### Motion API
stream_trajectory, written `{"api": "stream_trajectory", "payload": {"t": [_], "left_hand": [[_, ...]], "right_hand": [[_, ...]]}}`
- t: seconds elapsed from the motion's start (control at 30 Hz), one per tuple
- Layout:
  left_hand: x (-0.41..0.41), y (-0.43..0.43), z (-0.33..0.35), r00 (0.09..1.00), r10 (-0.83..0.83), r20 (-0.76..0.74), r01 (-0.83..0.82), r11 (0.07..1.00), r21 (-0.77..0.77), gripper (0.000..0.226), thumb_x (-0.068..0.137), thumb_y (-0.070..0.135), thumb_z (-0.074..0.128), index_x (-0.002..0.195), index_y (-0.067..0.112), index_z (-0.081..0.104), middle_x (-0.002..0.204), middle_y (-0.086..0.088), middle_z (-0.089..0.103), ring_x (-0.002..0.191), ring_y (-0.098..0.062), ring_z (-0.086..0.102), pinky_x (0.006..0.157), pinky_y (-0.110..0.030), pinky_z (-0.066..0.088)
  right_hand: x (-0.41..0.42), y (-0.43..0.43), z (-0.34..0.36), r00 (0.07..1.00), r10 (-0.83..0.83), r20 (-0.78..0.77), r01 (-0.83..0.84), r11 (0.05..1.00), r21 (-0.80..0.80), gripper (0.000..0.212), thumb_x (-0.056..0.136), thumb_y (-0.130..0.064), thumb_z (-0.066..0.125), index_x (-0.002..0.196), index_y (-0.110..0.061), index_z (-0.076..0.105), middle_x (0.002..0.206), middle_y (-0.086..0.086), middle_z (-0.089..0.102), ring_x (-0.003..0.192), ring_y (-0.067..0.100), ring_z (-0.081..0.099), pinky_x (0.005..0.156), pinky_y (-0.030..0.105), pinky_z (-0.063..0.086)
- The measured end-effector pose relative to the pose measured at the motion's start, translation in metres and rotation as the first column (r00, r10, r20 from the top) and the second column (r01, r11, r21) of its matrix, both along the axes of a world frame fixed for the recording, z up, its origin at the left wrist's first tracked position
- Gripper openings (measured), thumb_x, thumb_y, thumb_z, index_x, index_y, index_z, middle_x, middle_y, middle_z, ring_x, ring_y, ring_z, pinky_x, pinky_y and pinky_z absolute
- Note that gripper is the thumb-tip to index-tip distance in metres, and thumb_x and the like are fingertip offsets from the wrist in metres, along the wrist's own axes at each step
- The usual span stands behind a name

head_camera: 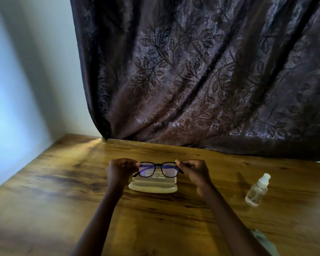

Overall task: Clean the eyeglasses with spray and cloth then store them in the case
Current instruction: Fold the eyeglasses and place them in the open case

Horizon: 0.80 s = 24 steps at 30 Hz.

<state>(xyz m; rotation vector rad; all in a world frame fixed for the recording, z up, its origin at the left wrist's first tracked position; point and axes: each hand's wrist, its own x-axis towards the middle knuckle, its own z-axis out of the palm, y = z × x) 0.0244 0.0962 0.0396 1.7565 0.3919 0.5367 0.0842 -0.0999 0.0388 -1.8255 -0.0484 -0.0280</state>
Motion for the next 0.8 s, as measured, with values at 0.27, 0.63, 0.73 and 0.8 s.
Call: {"api": "stream_trajectory", "payload": {"t": [0.27, 0.63, 0.73, 0.8], "left_hand": [[0.008, 0.002, -0.036, 0.977, 0.091, -0.195, -0.061, 0.986, 0.154, 0.011, 0.072, 0.015, 0.074, 0.077, 0.005, 0.072, 0.076, -0.015, 0.071, 0.064, -0.018, 0.061, 0.058, -0.025, 0.04], [-0.005, -0.002, -0.042, 0.984, 0.095, -0.153, -0.044, 0.95, 0.308, 0.011, 0.078, 0.006, 0.066, 0.086, -0.001, 0.07, 0.086, -0.018, 0.071, 0.069, -0.019, 0.063, 0.058, -0.029, 0.051], [-0.007, -0.002, -0.043, 0.988, 0.106, -0.112, -0.068, 0.952, 0.297, 0.008, 0.077, 0.002, 0.066, 0.084, -0.001, 0.07, 0.082, -0.019, 0.071, 0.07, -0.022, 0.065, 0.067, -0.043, 0.056], [-0.01, -0.003, -0.045, 0.992, 0.093, -0.089, -0.062, 0.951, 0.304, 0.005, 0.076, 0.002, 0.067, 0.08, 0.001, 0.07, 0.078, -0.017, 0.071, 0.065, -0.019, 0.063, 0.064, -0.041, 0.056]], "right_hand": [[0.001, 0.008, -0.042, 0.998, -0.066, 0.007, 0.065, 0.961, -0.268, 0.026, 0.08, -0.03, 0.069, 0.082, -0.005, 0.072, 0.084, 0.011, 0.073, 0.077, 0.02, 0.065, 0.072, 0.035, 0.053], [-0.017, 0.017, -0.059, 0.991, -0.081, 0.11, 0.114, 0.937, -0.331, 0.027, 0.078, -0.026, 0.071, 0.088, -0.001, 0.071, 0.089, 0.012, 0.072, 0.078, 0.018, 0.064, 0.055, 0.017, 0.036], [-0.021, 0.022, -0.063, 0.989, -0.108, 0.098, 0.132, 0.951, -0.279, 0.021, 0.077, -0.02, 0.073, 0.084, -0.001, 0.069, 0.087, 0.013, 0.071, 0.075, 0.017, 0.059, 0.058, 0.019, 0.038], [-0.025, 0.023, -0.065, 0.986, -0.114, 0.119, 0.142, 0.958, -0.251, 0.018, 0.078, -0.019, 0.072, 0.081, -0.001, 0.067, 0.082, 0.013, 0.069, 0.071, 0.015, 0.057, 0.054, 0.019, 0.037]]}}
